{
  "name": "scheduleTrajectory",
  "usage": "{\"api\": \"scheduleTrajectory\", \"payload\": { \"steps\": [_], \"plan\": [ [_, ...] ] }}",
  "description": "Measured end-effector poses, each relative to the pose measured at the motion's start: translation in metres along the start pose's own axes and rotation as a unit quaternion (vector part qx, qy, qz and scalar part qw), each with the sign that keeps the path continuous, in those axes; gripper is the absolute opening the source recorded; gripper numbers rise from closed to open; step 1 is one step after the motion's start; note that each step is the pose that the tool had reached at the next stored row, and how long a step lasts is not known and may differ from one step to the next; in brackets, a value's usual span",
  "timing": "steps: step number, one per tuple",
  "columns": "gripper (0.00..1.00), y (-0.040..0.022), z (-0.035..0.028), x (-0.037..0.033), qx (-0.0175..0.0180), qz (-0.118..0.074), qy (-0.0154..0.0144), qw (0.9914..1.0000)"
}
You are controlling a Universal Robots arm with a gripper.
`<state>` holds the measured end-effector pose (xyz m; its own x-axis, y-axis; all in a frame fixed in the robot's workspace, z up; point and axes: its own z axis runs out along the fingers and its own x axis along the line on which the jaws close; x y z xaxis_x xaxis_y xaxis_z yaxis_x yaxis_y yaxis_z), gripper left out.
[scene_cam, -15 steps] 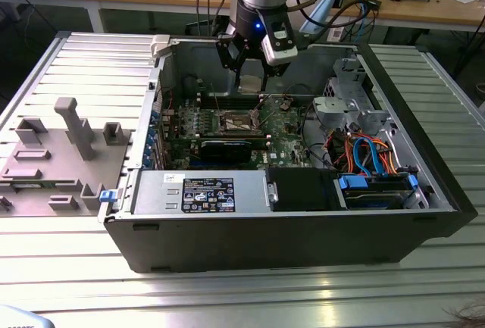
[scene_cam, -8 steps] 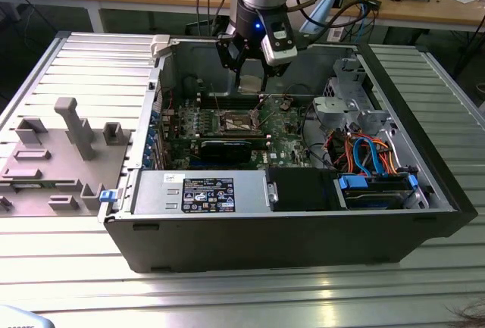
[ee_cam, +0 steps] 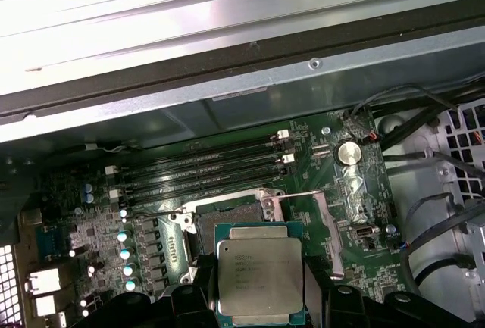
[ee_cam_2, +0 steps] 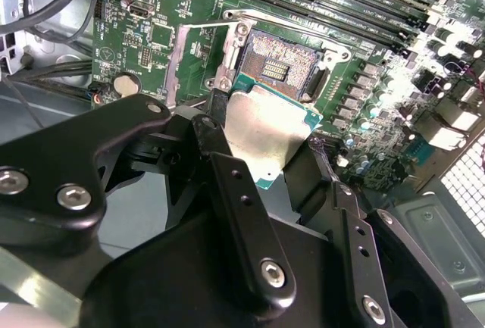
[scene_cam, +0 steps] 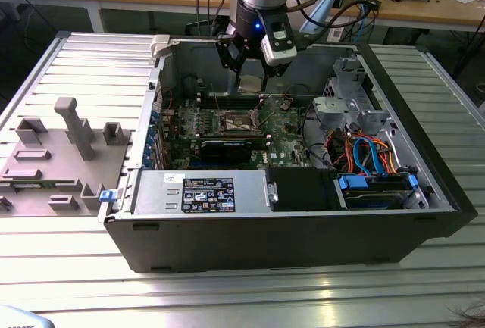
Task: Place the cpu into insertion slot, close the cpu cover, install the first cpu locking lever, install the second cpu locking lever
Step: 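Place the cpu into insertion slot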
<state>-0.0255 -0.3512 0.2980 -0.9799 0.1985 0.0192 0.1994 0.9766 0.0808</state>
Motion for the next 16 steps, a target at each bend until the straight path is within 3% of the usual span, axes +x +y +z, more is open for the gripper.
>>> {"api": "scheduleTrajectory", "payload": {
  "steps": [16],
  "plan": [
    [0.55,0.0,0.0002,0.0,-0.0001,0.007,-0.0006,0.99997]
  ]
}}
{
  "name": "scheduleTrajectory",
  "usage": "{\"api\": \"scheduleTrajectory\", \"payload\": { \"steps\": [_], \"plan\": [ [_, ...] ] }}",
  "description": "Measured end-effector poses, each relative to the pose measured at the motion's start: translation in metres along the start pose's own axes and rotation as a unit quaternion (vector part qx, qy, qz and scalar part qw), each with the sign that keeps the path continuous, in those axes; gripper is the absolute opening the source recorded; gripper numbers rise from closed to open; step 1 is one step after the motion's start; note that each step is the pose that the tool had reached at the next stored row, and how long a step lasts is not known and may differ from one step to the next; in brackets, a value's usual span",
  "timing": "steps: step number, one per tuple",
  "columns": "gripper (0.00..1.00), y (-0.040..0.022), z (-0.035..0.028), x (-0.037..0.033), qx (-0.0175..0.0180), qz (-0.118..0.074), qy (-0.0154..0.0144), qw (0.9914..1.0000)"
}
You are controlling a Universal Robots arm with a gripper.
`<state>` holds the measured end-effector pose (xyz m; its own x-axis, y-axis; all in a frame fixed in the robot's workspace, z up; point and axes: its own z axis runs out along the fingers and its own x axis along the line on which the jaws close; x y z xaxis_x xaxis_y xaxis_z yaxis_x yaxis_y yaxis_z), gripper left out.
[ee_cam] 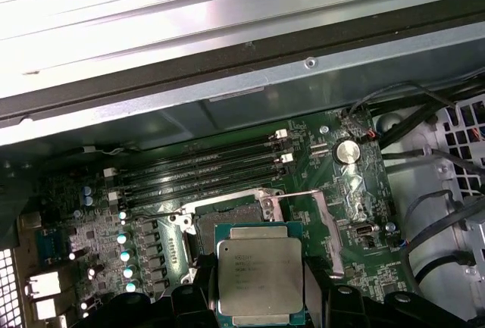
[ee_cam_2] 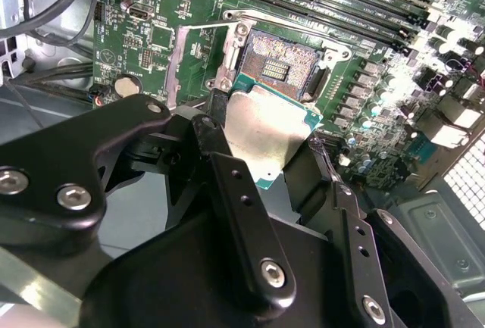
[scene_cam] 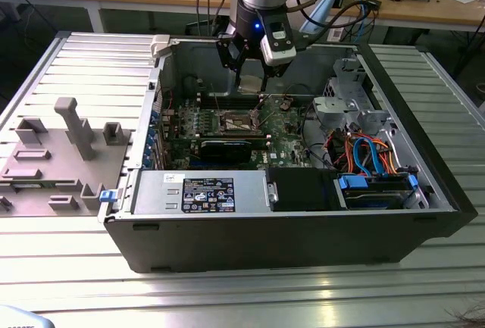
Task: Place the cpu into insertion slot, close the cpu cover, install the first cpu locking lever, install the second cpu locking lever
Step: 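Place the cpu into insertion slot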
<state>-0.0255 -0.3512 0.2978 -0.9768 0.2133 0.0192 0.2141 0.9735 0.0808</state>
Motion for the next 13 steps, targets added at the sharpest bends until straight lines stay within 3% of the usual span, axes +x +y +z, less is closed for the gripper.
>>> {"api": "scheduleTrajectory", "payload": {
  "steps": [13],
  "plan": [
    [0.55,0.0,0.0001,0.0,-0.0001,0.005,-0.0004,0.99999]
  ]
}}
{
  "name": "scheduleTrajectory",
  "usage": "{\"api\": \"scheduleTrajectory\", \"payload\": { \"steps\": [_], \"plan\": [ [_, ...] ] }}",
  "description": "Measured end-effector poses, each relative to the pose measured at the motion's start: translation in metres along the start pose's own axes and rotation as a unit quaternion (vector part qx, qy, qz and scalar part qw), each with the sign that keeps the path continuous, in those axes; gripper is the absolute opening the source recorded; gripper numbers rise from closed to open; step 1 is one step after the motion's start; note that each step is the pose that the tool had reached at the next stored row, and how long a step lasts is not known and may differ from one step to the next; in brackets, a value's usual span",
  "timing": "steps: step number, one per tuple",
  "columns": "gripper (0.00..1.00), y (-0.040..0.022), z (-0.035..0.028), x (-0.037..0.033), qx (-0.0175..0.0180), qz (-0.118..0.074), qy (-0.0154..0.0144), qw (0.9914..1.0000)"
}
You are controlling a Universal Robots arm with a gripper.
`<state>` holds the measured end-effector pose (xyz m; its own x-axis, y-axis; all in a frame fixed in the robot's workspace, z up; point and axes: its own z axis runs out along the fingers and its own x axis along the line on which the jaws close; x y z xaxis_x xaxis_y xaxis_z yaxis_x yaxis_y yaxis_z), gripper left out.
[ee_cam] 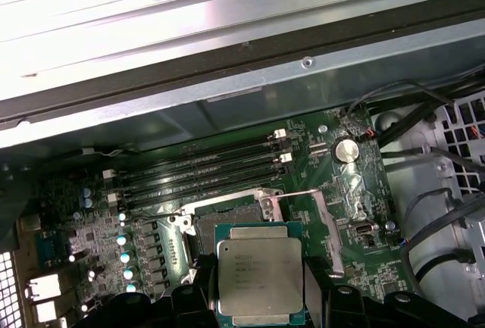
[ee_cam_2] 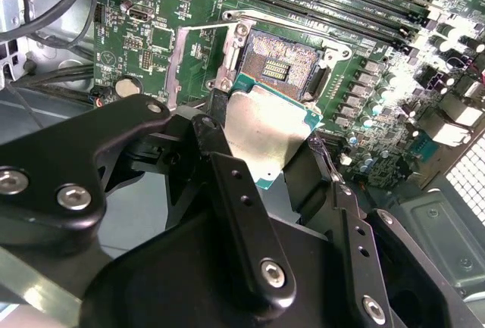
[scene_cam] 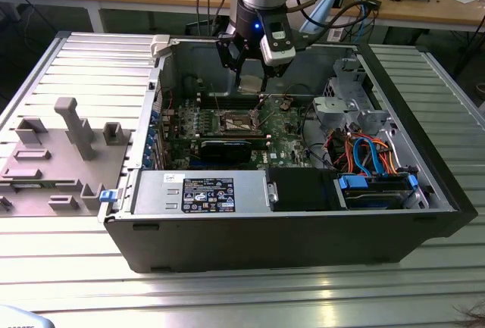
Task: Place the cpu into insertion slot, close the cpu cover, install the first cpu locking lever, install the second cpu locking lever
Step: 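Place the cpu into insertion slot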
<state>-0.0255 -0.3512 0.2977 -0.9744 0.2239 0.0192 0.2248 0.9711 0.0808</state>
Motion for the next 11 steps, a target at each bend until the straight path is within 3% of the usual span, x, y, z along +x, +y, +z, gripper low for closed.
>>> {"api": "scheduleTrajectory", "payload": {
  "steps": [11],
  "plan": [
    [0.55,0.0,0.0001,0.0,-0.0001,0.005,-0.0004,0.99999]
  ]
}}
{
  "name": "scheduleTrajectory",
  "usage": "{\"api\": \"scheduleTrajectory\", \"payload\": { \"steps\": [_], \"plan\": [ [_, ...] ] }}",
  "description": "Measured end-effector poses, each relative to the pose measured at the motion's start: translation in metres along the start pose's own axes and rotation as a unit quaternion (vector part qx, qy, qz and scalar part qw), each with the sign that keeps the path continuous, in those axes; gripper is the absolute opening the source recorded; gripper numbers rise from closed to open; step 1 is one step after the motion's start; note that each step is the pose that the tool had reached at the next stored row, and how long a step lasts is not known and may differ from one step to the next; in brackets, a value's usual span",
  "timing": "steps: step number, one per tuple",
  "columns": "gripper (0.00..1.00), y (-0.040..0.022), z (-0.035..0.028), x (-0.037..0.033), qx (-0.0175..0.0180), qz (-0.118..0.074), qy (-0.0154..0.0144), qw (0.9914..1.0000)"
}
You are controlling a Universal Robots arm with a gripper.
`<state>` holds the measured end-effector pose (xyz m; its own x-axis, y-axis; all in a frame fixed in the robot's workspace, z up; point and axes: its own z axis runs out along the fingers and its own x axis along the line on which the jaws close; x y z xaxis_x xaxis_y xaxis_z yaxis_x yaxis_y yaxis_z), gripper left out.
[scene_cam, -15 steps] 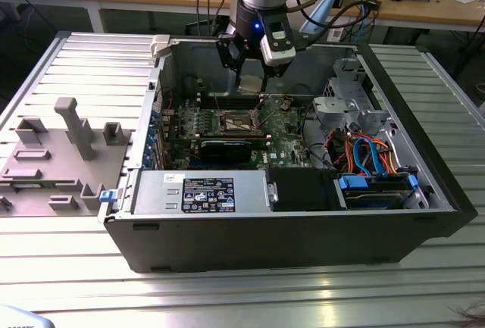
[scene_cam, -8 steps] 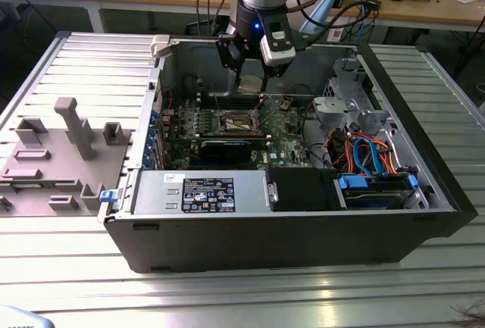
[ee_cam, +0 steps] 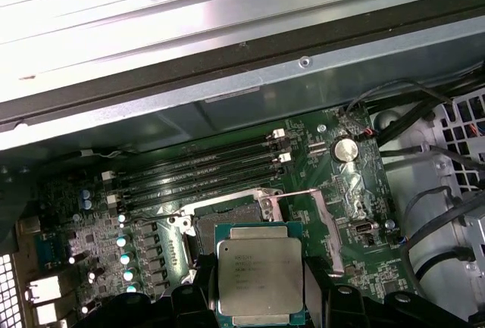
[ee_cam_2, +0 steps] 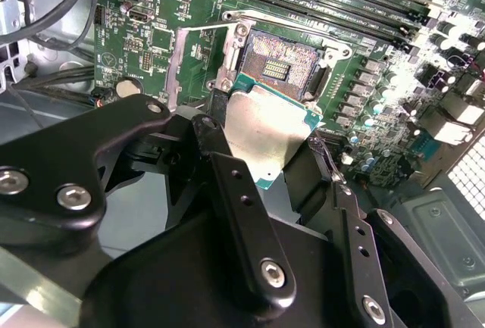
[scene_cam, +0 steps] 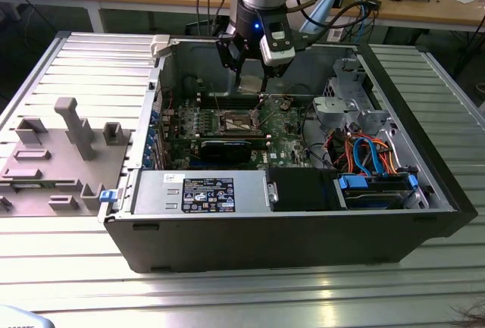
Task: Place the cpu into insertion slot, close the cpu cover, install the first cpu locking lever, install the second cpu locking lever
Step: 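Place the cpu into insertion slot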
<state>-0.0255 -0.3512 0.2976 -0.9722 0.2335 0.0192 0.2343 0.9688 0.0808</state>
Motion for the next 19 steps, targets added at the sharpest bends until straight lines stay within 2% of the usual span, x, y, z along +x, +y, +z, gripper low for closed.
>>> {"api": "scheduleTrajectory", "payload": {
  "steps": [19],
  "plan": [
    [0.55,0.0,0.0002,0.0,-0.0001,0.008,-0.0006,0.99997]
  ]
}}
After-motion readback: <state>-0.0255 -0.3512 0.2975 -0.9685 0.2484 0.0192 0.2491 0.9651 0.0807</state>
